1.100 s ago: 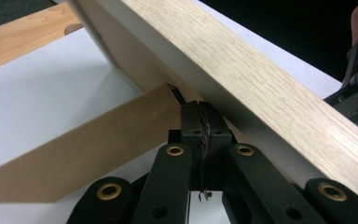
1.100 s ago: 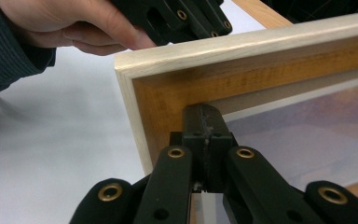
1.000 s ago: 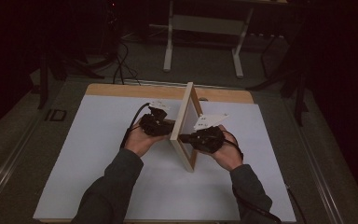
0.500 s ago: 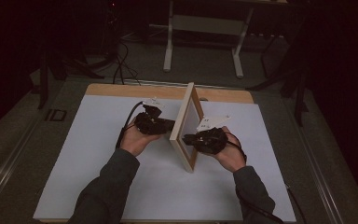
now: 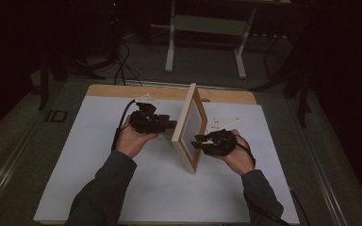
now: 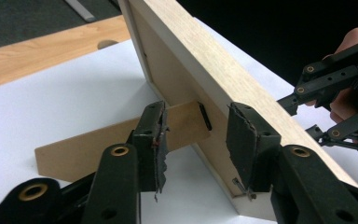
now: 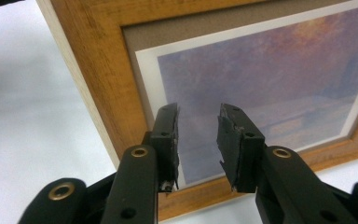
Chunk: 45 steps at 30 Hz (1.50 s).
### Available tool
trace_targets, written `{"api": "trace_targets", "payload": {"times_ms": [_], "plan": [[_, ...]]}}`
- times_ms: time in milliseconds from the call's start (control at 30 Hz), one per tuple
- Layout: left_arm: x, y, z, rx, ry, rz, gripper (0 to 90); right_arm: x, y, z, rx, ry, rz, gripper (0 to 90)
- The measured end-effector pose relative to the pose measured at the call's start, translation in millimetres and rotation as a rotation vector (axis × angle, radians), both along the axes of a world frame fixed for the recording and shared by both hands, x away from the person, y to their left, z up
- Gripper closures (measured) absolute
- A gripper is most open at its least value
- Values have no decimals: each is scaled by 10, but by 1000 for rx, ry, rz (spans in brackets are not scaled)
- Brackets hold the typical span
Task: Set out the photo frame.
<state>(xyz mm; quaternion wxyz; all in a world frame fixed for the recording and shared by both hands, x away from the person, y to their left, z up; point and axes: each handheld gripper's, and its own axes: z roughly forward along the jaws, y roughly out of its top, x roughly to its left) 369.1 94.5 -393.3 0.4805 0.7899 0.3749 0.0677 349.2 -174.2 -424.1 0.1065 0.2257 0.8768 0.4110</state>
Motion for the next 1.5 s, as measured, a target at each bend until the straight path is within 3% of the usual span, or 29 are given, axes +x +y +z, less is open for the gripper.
{"api": "trace_targets", "payload": {"times_ms": [200,433,633,967,1333,1500], "plan": [[-68,-62,78,26,-13,38,543,3,-38,-12,-21,-8,-20,637],[-119,-56,155,-16,-24,72,495,2,-71,-28,-20,-4,-22,637],[-162,-142,168,-13,-11,69,451,1,-87,-38,-19,-7,-27,623],[-253,-313,150,30,-31,92,342,10,-130,-83,-23,-1,-44,610],[-294,-437,49,63,-27,82,357,11,-184,-72,-20,-7,-56,607],[-330,-482,-11,100,-28,92,368,18,-215,-67,-10,-10,-66,607]]}}
